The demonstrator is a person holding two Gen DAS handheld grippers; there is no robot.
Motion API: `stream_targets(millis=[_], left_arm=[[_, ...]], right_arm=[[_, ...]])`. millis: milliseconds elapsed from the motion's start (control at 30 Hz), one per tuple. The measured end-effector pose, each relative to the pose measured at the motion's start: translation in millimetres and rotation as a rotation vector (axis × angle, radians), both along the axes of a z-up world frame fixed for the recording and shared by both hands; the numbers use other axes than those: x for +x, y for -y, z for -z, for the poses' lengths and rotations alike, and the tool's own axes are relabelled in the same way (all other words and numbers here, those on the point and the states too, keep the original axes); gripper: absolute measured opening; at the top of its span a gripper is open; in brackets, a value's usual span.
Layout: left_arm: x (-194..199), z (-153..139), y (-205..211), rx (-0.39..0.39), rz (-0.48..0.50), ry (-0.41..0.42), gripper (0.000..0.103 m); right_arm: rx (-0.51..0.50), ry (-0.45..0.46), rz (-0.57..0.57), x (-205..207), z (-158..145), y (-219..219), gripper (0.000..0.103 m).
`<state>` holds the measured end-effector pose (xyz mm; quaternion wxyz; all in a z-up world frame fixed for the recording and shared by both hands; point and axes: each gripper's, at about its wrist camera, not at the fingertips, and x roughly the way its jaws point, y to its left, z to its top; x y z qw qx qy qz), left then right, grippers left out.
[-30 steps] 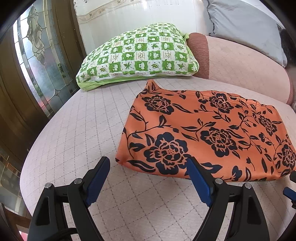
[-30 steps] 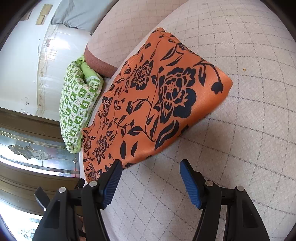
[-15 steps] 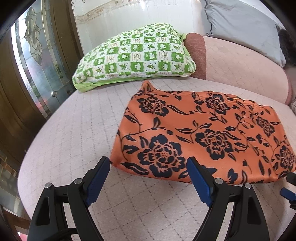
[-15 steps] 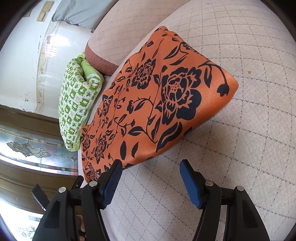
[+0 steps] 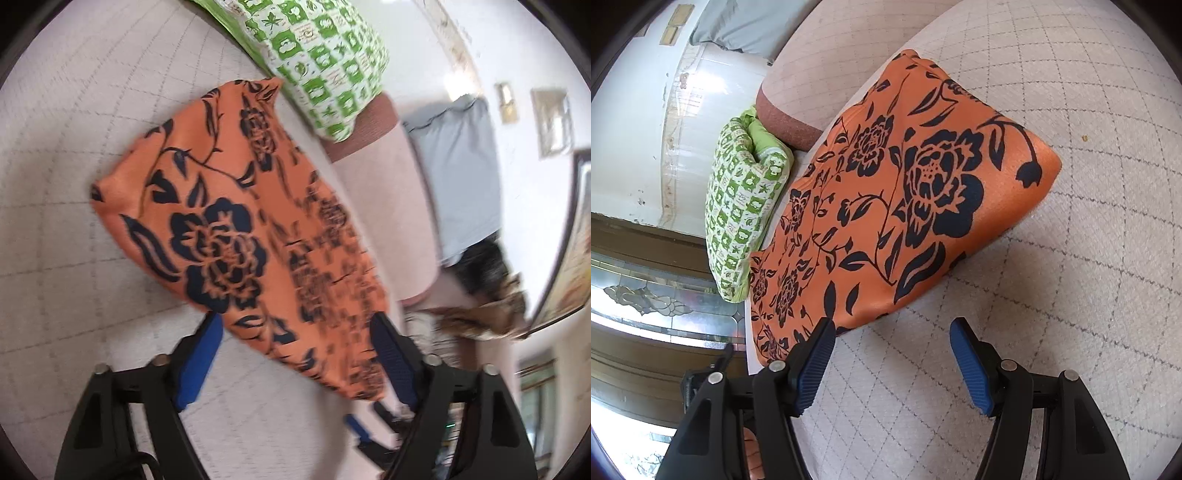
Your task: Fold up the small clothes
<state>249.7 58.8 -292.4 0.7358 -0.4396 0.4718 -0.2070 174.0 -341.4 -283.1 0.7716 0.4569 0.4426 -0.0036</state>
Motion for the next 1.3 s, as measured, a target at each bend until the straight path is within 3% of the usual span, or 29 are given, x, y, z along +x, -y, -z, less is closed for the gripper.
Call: stream_targets(millis=[100, 167, 333, 400, 467, 633, 800, 967, 1133, 1300], left_arm=[[3.3, 9.3, -6.6, -0.034, -0.035, -0.029, 0.051], [1.9, 19.5, -14.3, -0.053, -0.076, -0.080, 0.046], [-3.2, 28.6, -20.0, -0.126, -0.113, -0.145, 0.049], [-5.6, 35.5, -30.2, -0.167, -0.176, -0.176, 0.056], [-7.5, 42.1, -39.4, -0.153, -0.255, -0.200, 0.059], [1.2, 39.7, -31.7, -0.104, -0.260, -0.186, 0.062], [13.4, 40.3, -26.4, -0.112, -0.302, -0.169, 0.063], [14.2, 36.2, -21.2, -0.088, -0.340, -0.122, 0.063], [21.5, 34.6, -13.5, -0.031, -0.345, -0.094, 0.045], [31.9, 38.9, -12.7, -0.049, -0.341, -0.097, 0.044]], right_arm=[[0.022, 0.024, 0.006, -0.4, 1.6, 2.1, 0.068], [0.068, 0.053, 0.013, -0.5, 4.6, 5.3, 0.068], [0.147, 0.033, 0.046, 1.6, 18.2, 12.1, 0.068], [0.150, 0.025, 0.053, 3.0, 21.4, 13.1, 0.068], [0.144, 0.027, 0.050, 4.7, 20.9, 12.4, 0.068], [0.137, 0.030, 0.054, 9.1, 21.3, 12.4, 0.068], [0.146, 0.042, 0.083, 11.8, 22.9, 20.1, 0.068], [0.222, 0.085, 0.222, 2.0, 30.3, 38.9, 0.068], [0.202, 0.102, 0.282, 10.0, 30.1, 44.4, 0.068], [0.148, 0.137, 0.313, 28.1, 26.8, 44.3, 0.069]])
